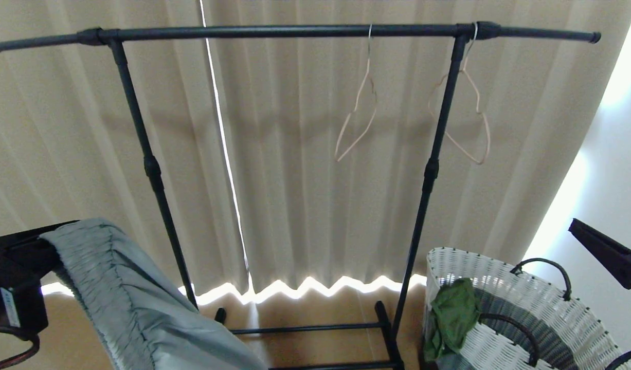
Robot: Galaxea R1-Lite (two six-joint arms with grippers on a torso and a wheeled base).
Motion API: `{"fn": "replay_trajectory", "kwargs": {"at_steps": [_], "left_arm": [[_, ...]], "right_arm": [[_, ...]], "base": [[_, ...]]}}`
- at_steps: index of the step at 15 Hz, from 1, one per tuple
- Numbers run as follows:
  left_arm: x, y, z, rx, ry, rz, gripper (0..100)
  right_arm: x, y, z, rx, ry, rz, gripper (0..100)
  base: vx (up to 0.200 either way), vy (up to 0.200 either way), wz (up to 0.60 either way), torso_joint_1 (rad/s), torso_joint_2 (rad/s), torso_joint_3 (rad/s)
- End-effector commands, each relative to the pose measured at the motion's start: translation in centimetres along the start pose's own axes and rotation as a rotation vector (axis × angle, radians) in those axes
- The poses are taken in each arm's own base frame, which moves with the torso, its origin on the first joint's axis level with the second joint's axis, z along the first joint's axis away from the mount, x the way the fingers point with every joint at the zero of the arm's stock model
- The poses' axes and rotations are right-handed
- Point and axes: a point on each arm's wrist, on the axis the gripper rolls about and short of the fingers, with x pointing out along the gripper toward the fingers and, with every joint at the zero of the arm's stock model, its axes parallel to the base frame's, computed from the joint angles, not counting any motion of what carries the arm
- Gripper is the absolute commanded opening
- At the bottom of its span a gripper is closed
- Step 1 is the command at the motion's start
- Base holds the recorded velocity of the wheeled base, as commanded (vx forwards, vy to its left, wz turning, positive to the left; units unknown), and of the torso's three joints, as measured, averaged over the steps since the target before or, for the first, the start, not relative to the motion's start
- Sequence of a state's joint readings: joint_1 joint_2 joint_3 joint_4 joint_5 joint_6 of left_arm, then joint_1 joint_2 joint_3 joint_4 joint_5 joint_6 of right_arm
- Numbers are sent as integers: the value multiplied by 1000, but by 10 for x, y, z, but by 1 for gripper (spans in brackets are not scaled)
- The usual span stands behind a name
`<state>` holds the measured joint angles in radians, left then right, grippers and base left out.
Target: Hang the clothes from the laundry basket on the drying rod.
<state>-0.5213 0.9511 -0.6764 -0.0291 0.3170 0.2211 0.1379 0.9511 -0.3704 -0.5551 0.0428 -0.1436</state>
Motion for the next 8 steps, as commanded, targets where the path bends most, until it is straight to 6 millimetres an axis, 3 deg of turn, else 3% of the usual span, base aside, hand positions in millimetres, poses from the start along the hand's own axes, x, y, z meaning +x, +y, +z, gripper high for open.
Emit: {"fn": "replay_trajectory", "kwargs": {"at_steps": [1,3,8], "left_arm": [[0,0,-1,0,3,1,0],[0,0,-1,2,6,-1,0],[1,-1,-3,3,10,-2,0]], "right_arm": [[0,0,-1,0,7,1,100],[0,1,-4,0,14,2,100],[0,1,-5,-1,19,3,100]], "base": [[0,0,0,27,-554,-251],[0,0,0,78,-495,-263],[0,0,0,306,-471,-254]]}}
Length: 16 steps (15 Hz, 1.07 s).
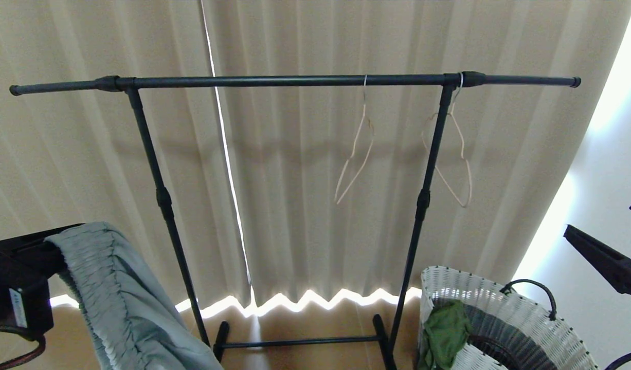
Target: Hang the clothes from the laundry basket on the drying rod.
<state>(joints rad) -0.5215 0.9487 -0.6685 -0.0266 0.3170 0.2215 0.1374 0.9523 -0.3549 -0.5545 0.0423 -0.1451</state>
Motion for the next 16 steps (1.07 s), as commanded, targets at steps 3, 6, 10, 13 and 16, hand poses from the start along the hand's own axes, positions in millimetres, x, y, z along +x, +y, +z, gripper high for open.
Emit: {"fn": "replay_trajectory", "kwargs": {"at_steps": [3,6,10,13,16], "left_arm": [[0,0,-1,2,2,0,0],[-1,-1,-4,3,5,-1,0],[-3,-1,-8,21,10,-2,0],[-4,-1,-10,41,9,-5,0],[-3,-1,-9,33,-23,5,0]], "right_arm": [[0,0,-2,0,6,2,100],[-1,1,-5,0,15,3,100],[-9,1,-8,0,16,-1,100],[-5,-1,2,-2,8,-24,100],[-6,-6,11,14,160,-34,100]], "base": [[0,0,0,245,-497,-253],[0,0,0,155,-300,-149],[0,0,0,12,-20,-12],[0,0,0,0,0,0],[0,0,0,0,0,0]]}}
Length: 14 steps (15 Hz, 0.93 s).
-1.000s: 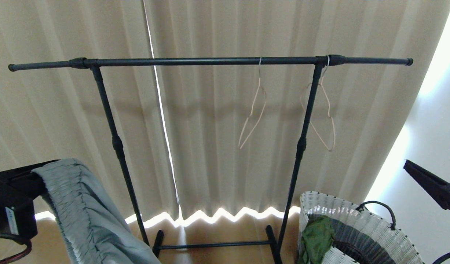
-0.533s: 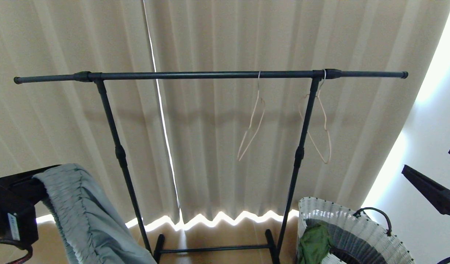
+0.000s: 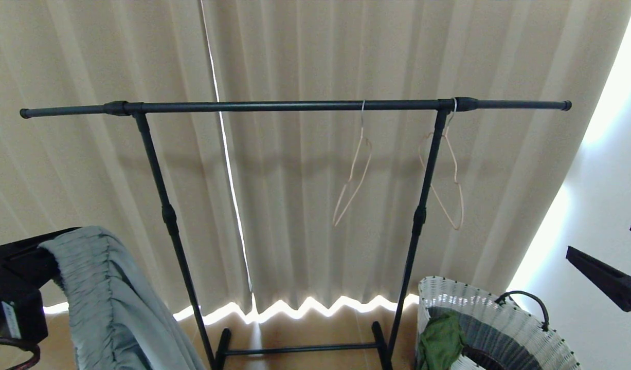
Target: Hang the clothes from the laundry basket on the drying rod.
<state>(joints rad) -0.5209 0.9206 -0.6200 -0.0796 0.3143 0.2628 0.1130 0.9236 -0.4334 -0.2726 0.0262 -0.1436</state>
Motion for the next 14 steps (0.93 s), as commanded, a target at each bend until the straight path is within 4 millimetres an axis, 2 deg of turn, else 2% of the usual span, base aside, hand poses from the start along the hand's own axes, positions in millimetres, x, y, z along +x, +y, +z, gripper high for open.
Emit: {"fn": "replay_trajectory", "kwargs": {"at_steps": [1,4,6,11,14], "left_arm": [[1,-2,-8,21,-2,3,0],[-3,-4,-17,88,-11,3,0],[-1,-3,-13,82,-18,-3,0],[5,0,-9,77,-15,-11,0],[10,-2,-10,86,5,-16,0]], "right_arm": [[-5,-4,17,31,89,-4,100],[-1,-7,25,69,155,-43,100],[7,-9,30,65,165,-90,100],[11,-10,35,64,160,-90,100],[10,-11,42,67,139,-93,100]], "base": [[0,0,0,0,0,0],[0,0,0,0,0,0],[0,0,0,0,0,0],[0,0,0,0,0,0],[200,0,0,7,4,1]]}}
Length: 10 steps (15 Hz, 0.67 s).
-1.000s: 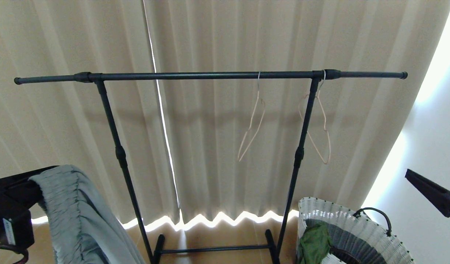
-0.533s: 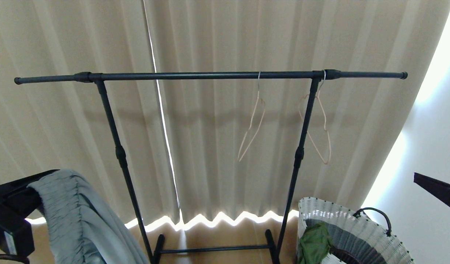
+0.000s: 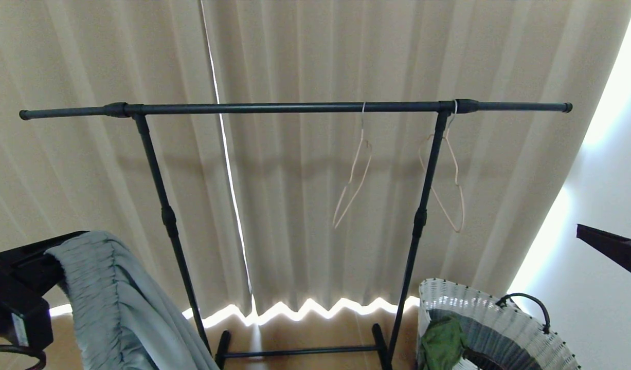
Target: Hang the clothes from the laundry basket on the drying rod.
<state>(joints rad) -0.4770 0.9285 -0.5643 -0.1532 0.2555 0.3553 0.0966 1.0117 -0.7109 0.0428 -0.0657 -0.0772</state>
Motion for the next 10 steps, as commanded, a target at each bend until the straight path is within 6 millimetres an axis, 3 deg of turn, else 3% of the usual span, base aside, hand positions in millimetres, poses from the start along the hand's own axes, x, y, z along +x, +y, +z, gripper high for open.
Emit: {"fn": "replay_trajectory", "kwargs": {"at_steps": [1,10], "left_arm": [[6,-1,-1,6,21,-4,0],[14,-4,1,4,24,-72,0]], "right_arm": [[2,0,1,0,8,0,100],[13,3,4,2,33,23,100]], "base": [[200,0,0,2,-17,2],[200,0,0,7,3,1]]}}
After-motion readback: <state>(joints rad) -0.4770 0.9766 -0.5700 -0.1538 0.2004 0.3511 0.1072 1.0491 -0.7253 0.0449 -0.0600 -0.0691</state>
